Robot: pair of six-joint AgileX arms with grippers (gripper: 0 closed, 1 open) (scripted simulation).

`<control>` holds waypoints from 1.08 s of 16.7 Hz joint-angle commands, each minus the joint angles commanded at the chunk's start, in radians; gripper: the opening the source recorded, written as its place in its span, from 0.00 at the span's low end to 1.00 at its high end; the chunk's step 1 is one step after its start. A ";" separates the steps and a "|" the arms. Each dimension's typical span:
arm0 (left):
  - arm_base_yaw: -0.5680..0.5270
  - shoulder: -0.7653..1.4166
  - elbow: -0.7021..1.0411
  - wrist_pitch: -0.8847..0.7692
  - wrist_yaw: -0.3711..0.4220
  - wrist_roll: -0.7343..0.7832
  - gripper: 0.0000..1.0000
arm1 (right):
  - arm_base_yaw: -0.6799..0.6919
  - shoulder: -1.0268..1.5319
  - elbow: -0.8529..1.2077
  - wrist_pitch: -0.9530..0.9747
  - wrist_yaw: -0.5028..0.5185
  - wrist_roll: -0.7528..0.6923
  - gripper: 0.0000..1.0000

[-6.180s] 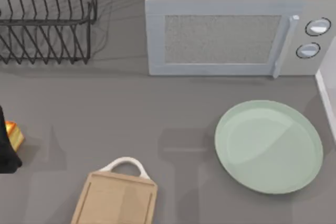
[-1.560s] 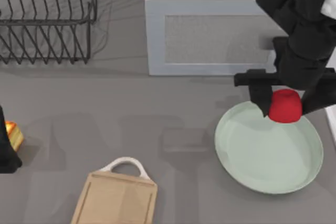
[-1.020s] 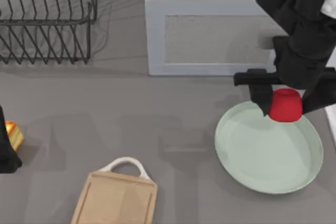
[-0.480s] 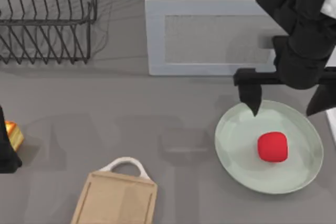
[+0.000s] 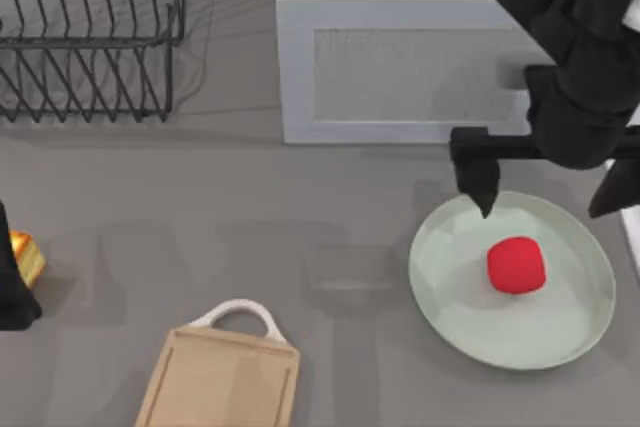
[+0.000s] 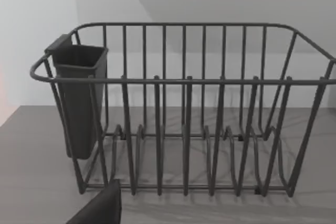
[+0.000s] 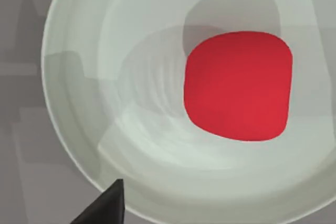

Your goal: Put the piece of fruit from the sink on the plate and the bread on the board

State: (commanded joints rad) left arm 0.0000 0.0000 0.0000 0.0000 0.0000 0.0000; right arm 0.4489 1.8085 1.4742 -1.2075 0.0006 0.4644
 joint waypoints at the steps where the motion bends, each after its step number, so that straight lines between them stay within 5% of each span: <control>1: 0.000 0.000 0.000 0.000 0.000 0.000 1.00 | -0.008 -0.030 -0.023 0.021 0.000 -0.008 1.00; 6: 0.000 0.000 0.000 0.000 0.000 0.000 1.00 | -0.079 -0.326 -0.263 0.212 0.000 -0.082 1.00; 18: 0.000 0.000 0.000 0.000 0.000 0.000 1.00 | -0.359 -1.519 -1.205 0.967 0.000 -0.372 1.00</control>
State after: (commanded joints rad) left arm 0.0000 0.0000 0.0000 0.0000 0.0000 0.0000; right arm 0.0897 0.2894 0.2697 -0.2403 0.0001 0.0928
